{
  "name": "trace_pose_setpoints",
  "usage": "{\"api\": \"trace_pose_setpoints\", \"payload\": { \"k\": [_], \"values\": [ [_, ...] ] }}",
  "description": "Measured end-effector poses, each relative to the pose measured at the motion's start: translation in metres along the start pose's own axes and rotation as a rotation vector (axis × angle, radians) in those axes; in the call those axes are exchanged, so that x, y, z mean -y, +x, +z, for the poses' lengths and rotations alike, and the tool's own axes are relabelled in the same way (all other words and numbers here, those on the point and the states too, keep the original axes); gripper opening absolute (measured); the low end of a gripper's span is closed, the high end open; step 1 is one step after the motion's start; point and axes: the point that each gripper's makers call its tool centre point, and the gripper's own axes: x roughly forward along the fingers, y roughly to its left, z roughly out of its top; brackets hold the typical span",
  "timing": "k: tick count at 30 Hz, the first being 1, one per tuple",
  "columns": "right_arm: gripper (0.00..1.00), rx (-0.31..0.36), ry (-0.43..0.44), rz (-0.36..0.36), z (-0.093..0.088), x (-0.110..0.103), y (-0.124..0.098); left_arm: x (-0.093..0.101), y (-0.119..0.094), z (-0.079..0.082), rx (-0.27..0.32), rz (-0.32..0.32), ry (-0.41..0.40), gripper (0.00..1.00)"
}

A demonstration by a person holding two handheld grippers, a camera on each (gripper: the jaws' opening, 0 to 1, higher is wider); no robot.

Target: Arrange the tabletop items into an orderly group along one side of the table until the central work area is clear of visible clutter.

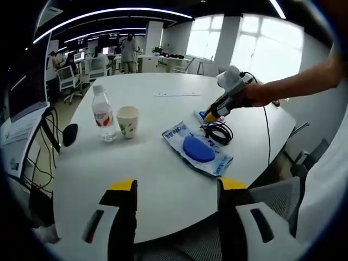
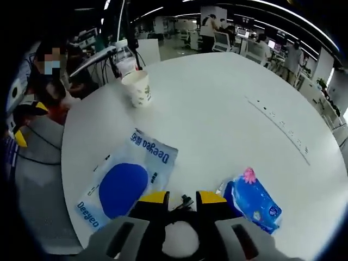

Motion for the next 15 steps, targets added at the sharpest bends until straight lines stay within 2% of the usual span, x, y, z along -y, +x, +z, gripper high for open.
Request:
{"api": "trace_pose_setpoints", "payload": {
  "k": [6, 8, 10, 15],
  "values": [
    [0.24, -0.009, 0.005, 0.053, 0.015, -0.009, 0.02, 0.0, 0.001, 0.003, 0.003, 0.0, -0.004, 0.6],
    [0.25, -0.016, -0.018, 0.052, 0.016, -0.009, 0.022, 0.0, 0.001, 0.002, 0.001, 0.001, -0.004, 0.6],
    [0.25, -0.022, -0.042, 0.059, 0.024, -0.011, 0.028, -0.001, 0.001, 0.002, 0.002, 0.001, -0.008, 0.6],
    [0.27, -0.07, -0.127, 0.068, 0.03, -0.009, 0.041, -0.002, 0.002, 0.0, -0.009, -0.002, -0.002, 0.59]
  ]
}}
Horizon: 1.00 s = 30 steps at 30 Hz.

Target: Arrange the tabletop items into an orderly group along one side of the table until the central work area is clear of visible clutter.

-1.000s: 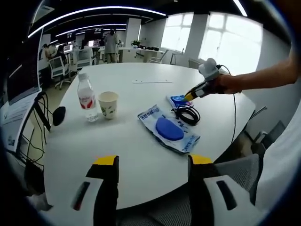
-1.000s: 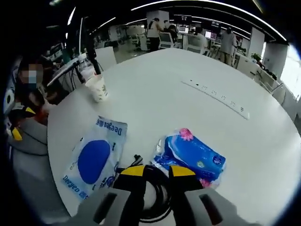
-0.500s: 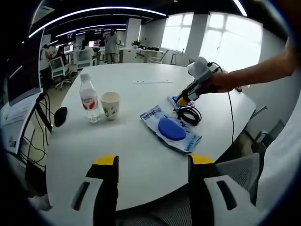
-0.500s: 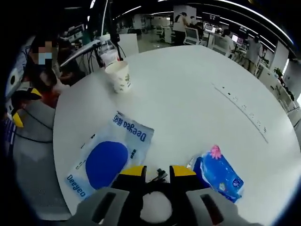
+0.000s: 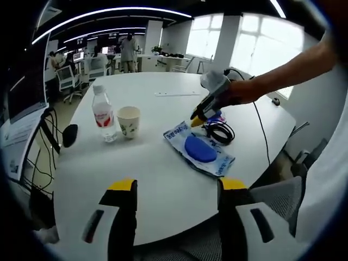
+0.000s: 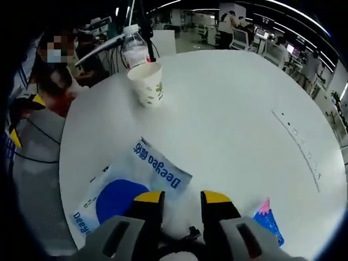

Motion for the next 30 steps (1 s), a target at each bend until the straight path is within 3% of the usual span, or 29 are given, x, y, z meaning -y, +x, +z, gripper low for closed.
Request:
{"api": "trace_pose_setpoints", "payload": {
  "k": [6, 9, 13, 18, 25, 30],
  "values": [
    [0.28, -0.022, -0.066, 0.025, 0.006, -0.007, 0.01, -0.006, -0.001, 0.0, 0.004, 0.013, -0.019, 0.6],
    [0.29, -0.079, -0.17, 0.009, 0.007, 0.0, 0.014, -0.011, -0.002, -0.002, 0.001, 0.02, -0.028, 0.59],
    [0.31, -0.085, -0.233, 0.028, 0.016, 0.001, 0.023, -0.014, -0.004, -0.004, 0.002, 0.03, -0.039, 0.59],
    [0.31, -0.105, -0.299, 0.057, 0.019, -0.011, 0.025, -0.017, -0.004, -0.005, -0.003, 0.035, -0.042, 0.59],
    [0.28, -0.13, -0.308, 0.139, 0.011, -0.022, 0.028, -0.024, -0.003, -0.007, -0.01, 0.038, -0.048, 0.59],
    [0.3, -0.158, -0.363, 0.146, 0.007, -0.022, 0.032, -0.026, -0.004, -0.01, -0.013, 0.043, -0.052, 0.59]
  ]
}}
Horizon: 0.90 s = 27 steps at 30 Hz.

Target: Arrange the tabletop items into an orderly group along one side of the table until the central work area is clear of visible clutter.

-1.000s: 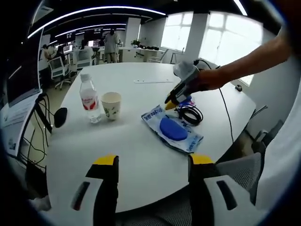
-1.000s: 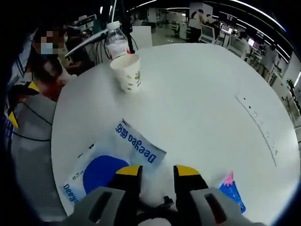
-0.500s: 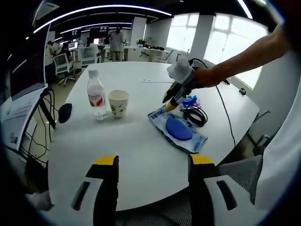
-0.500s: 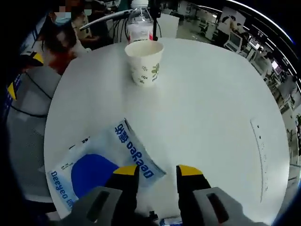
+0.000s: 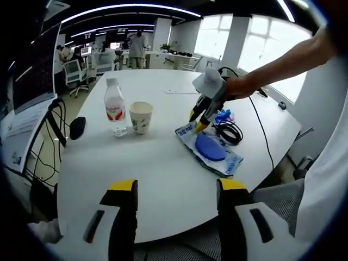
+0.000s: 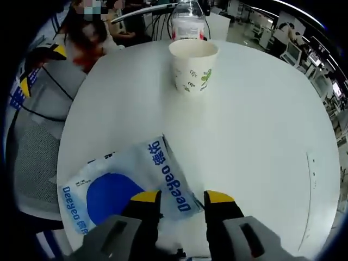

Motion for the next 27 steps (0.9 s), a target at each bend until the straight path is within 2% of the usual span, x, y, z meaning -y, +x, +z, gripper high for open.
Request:
{"api": "trace_pose_setpoints", "payload": {
  "k": [7, 13, 18, 20, 27],
  "values": [
    [0.29, -0.03, -0.05, -0.018, 0.0, -0.005, 0.001, 0.001, -0.001, 0.0, 0.001, 0.002, -0.002, 0.59],
    [0.23, -0.043, -0.079, -0.025, 0.0, -0.009, -0.003, -0.002, -0.004, -0.002, 0.002, 0.006, -0.005, 0.58],
    [0.08, -0.05, -0.045, -0.038, -0.004, -0.006, -0.004, -0.004, -0.008, -0.003, 0.007, 0.013, -0.014, 0.58],
    [0.01, -0.037, 0.005, -0.002, -0.002, -0.015, -0.002, -0.004, -0.008, -0.004, 0.003, 0.014, -0.014, 0.57],
    [0.01, 0.006, 0.093, -0.016, 0.001, -0.021, -0.007, -0.001, -0.009, -0.005, 0.005, 0.01, -0.007, 0.56]
  ]
}}
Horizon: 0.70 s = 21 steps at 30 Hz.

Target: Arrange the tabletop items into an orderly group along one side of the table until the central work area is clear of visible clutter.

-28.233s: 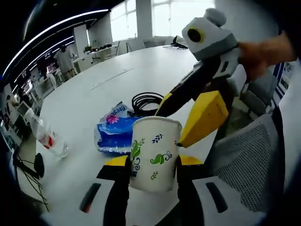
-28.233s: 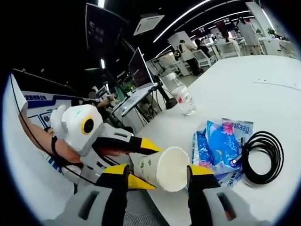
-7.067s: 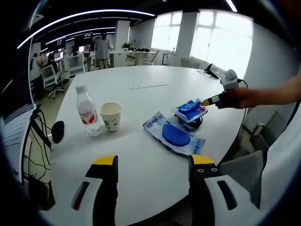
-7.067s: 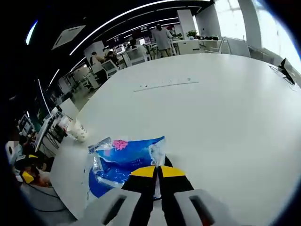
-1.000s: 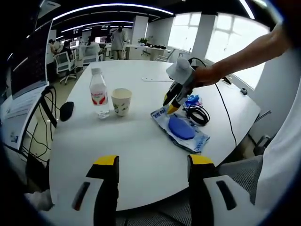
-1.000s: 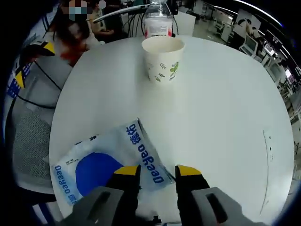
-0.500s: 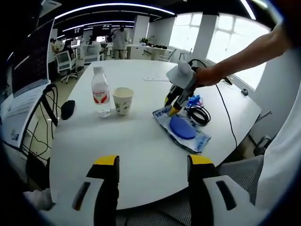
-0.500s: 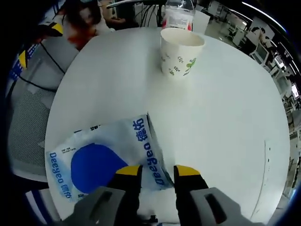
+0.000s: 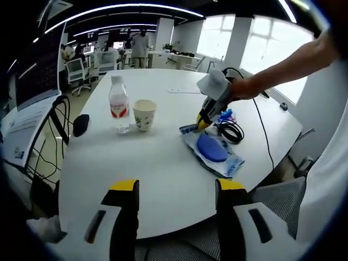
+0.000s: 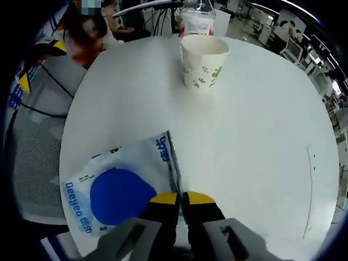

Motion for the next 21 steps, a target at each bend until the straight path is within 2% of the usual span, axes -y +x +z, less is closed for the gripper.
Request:
{"api": "trace_pose_setpoints", "payload": {
  "k": [5, 13, 16, 21],
  "values": [
    [0.0, 0.042, 0.082, -0.002, 0.004, -0.005, -0.005, 0.001, 0.0, -0.002, -0.003, -0.004, 0.003, 0.56],
    [0.0, 0.149, 0.371, -0.026, -0.003, 0.002, -0.016, 0.0, -0.001, -0.004, -0.005, -0.012, 0.005, 0.56],
    [0.0, 0.177, 0.47, -0.029, -0.015, 0.004, -0.025, 0.0, -0.001, 0.0, 0.007, -0.013, -0.006, 0.55],
    [0.0, 0.203, 0.571, -0.041, -0.033, 0.0, -0.038, 0.002, 0.003, 0.001, 0.005, -0.022, -0.002, 0.55]
  ]
}}
